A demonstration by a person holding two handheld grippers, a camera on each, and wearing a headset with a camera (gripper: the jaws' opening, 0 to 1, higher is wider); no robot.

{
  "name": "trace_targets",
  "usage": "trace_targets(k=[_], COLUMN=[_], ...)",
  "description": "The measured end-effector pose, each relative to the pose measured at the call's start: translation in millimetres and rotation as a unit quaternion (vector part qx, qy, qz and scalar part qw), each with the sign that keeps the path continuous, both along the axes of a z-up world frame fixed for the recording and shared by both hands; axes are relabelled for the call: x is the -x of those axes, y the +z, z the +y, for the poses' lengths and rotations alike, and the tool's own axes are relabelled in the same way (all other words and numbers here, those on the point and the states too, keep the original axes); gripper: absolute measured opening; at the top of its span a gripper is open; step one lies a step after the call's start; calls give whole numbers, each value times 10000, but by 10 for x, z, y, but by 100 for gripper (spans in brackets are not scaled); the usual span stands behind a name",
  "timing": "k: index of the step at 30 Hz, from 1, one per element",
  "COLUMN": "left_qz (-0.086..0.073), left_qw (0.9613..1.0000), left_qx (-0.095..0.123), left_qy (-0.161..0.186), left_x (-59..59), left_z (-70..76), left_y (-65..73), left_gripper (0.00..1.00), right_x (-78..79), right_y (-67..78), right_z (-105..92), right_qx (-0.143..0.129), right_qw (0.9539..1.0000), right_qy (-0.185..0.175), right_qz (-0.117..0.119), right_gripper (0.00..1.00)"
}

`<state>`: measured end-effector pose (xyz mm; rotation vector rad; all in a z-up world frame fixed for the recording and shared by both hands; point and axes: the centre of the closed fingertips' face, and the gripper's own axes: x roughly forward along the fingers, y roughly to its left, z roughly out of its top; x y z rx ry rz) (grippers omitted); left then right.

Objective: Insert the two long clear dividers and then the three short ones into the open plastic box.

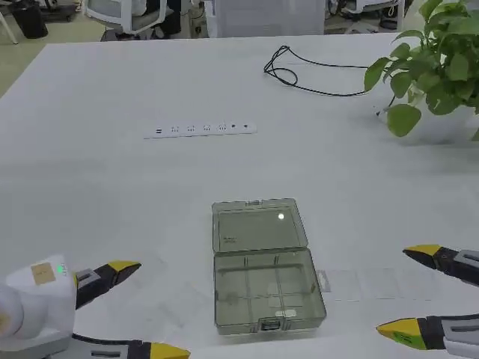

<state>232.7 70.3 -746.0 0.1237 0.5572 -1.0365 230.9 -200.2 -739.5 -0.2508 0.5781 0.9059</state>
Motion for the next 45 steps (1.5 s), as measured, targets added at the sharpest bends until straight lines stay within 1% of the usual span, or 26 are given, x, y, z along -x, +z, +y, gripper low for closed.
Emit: trace_targets(k=[7, 13, 18, 31, 45], left_qz=[-7, -20, -15, -26, -26], left_qw=[10000, 10000, 10000, 10000, 9999], left_qx=[-7, -73, -78, -77, -107], left_qy=[-19, -46, -51, -39, -39], left_x=[-7, -4, 3, 0, -11], left_z=[-5, 15, 9, 29, 53], left_y=[0, -11, -16, -13, -11], left_gripper=[96, 96, 96, 96, 96], right_x=[0, -2, -15, -1, -37], right_y=[13, 16, -2, 25, -22], right_z=[0, -10, -54, -21, -69], right_qx=[-1, -6, -7, -4, -9], right_qw=[10000, 10000, 10000, 10000, 10000], right_qy=[-3, -16, -34, -20, 7], right_qz=[-17, -24, -27, -28, -15], right_gripper=[82, 81, 81, 81, 81])
